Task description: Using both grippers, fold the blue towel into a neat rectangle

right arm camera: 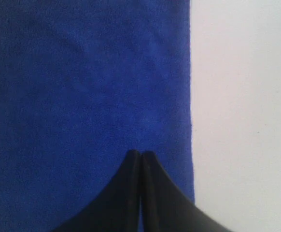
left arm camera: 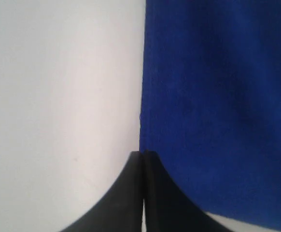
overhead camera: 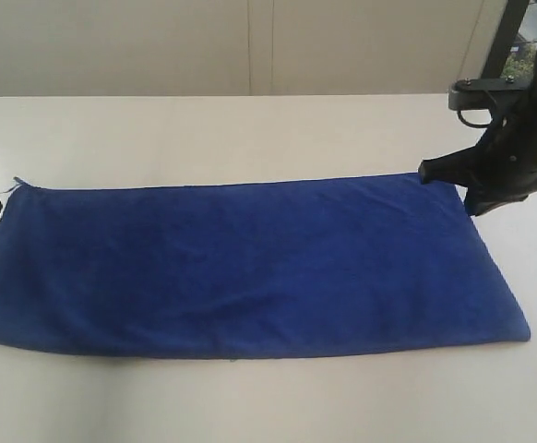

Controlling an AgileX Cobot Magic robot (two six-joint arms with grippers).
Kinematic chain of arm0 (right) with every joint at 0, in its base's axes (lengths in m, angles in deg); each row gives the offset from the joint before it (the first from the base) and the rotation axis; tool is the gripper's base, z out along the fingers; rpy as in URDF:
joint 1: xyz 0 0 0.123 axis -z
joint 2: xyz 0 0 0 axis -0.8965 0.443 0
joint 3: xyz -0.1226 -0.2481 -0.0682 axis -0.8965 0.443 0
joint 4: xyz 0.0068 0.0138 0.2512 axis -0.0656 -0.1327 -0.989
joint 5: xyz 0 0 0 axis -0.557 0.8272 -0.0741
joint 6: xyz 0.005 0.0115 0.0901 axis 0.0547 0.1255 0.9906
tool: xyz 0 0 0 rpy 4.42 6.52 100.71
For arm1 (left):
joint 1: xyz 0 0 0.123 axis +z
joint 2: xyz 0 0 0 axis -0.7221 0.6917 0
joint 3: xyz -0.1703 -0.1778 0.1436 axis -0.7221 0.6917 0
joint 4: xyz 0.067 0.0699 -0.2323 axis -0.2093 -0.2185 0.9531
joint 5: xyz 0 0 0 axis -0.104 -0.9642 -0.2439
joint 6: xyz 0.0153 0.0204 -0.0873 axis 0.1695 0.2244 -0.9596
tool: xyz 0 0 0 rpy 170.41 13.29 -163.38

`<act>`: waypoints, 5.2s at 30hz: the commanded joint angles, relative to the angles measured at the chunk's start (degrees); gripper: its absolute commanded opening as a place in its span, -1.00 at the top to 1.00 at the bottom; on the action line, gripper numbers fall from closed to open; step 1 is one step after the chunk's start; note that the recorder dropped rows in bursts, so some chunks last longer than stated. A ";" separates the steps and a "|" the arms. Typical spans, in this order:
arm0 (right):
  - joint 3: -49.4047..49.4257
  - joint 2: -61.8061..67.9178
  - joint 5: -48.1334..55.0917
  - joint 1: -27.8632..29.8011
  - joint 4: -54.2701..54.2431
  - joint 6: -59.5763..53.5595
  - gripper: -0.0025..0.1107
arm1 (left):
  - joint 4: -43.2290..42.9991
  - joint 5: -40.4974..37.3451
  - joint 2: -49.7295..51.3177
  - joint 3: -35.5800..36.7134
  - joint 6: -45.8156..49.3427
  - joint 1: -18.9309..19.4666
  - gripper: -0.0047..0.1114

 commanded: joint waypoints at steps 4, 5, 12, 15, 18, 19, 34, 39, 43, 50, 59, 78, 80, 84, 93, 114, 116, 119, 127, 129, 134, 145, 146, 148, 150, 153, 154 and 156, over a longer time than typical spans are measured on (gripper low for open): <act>5.78 -0.57 -1.64 -0.17 -1.47 -1.27 0.96 | 1.85 5.58 -4.09 11.09 1.31 0.83 0.92; 6.80 -0.57 -3.13 -0.17 -1.73 -1.27 0.96 | 1.85 8.37 -4.09 12.59 0.90 1.60 0.92; 8.75 -0.57 -5.82 -0.17 -2.98 -1.27 0.96 | 1.26 17.68 -0.86 15.53 0.59 2.76 0.92; 8.75 -0.57 -5.45 -0.17 -2.97 -1.32 0.96 | -2.87 18.16 0.56 15.50 0.59 2.76 0.92; 8.75 -0.57 -5.45 -0.17 -2.97 -1.32 0.96 | -9.33 18.59 1.71 15.50 -2.19 2.76 0.92; 8.75 -0.57 -5.45 -0.17 -2.97 -1.32 0.96 | -11.38 18.59 1.94 15.50 -4.47 2.76 0.92; 8.75 -0.57 -6.23 -0.17 -2.97 -1.32 0.96 | 10.94 15.42 3.64 15.39 10.98 2.66 0.92; 8.75 -0.57 -6.47 -0.17 -2.97 -1.32 0.96 | 14.45 13.79 3.64 14.77 12.30 2.66 0.92; 8.75 -0.57 -6.70 -0.17 -2.97 -1.32 0.96 | 16.50 10.82 3.01 12.28 12.80 2.66 0.92; 8.75 -0.57 -6.83 -0.17 -2.97 -1.32 0.96 | 35.07 12.24 1.01 10.92 24.03 2.66 0.92; 8.75 -0.57 -6.83 -0.17 -2.97 -1.32 0.96 | 73.48 10.54 6.56 11.04 53.33 2.66 0.92; 8.75 -0.57 -6.76 -0.17 -2.97 -1.32 0.96 | 28.59 3.71 -5.34 10.18 26.09 2.76 0.92; 8.75 -0.57 -6.83 -0.17 -2.97 -1.32 0.96 | 22.37 2.23 -6.21 11.03 21.06 2.76 0.92; 8.75 -0.57 -6.96 -0.17 -2.97 -1.32 0.96 | 20.29 3.78 -6.72 14.96 18.11 2.76 0.92; 8.75 -0.57 -7.08 -0.17 -2.97 -1.32 0.96 | 15.46 10.18 -6.24 16.82 16.50 2.76 0.03; 8.75 -0.57 -8.08 -0.17 -2.97 -1.32 0.96 | 28.45 11.18 -3.28 12.73 18.96 2.66 0.92; 8.75 -0.57 -8.43 -0.17 -2.97 -1.32 0.96 | 33.36 11.44 -4.63 10.75 21.86 2.66 0.92; 8.75 -0.57 -8.83 -0.17 -2.97 -1.32 0.96 | 44.50 12.39 -5.32 8.21 27.06 2.66 0.92; 8.75 -0.57 -9.66 -0.17 -2.97 -1.32 0.96 | 73.40 17.12 1.66 7.72 43.35 2.12 0.92; 8.75 -0.57 -9.66 -0.17 -2.97 -1.32 0.96 | 78.63 17.13 4.16 7.72 46.40 1.58 0.92; 8.75 -0.57 -9.31 -0.17 -2.97 -1.32 0.96 | 88.51 16.72 7.47 7.72 54.79 0.98 0.70; 8.75 -0.57 -9.20 -0.17 -2.97 -1.32 0.96 | 89.79 17.13 7.71 6.73 66.24 0.98 -0.14; 8.75 -0.57 -9.20 -0.17 -2.97 -1.32 0.96 | 89.79 17.93 7.71 6.73 67.43 0.98 -0.14; 8.75 -0.57 -9.20 -0.17 -2.97 -1.32 0.96 | 89.79 19.37 7.95 6.73 69.99 0.98 -0.14; 8.75 -0.57 -9.20 -0.17 -2.97 -1.32 0.96 | 89.64 19.85 8.54 6.73 72.38 0.98 -0.14; 8.75 -0.57 -9.20 -0.17 -2.97 -1.32 0.96 | 89.64 19.90 10.59 6.73 75.81 0.98 -0.14; 8.75 -0.57 -9.20 -0.17 -2.97 -1.32 0.96 | 89.64 19.90 11.13 6.73 76.71 0.98 -0.14; 8.75 -0.57 -9.20 -0.17 -2.97 -1.32 0.96 | 90.33 19.80 12.12 6.73 78.89 0.98 -0.14</act>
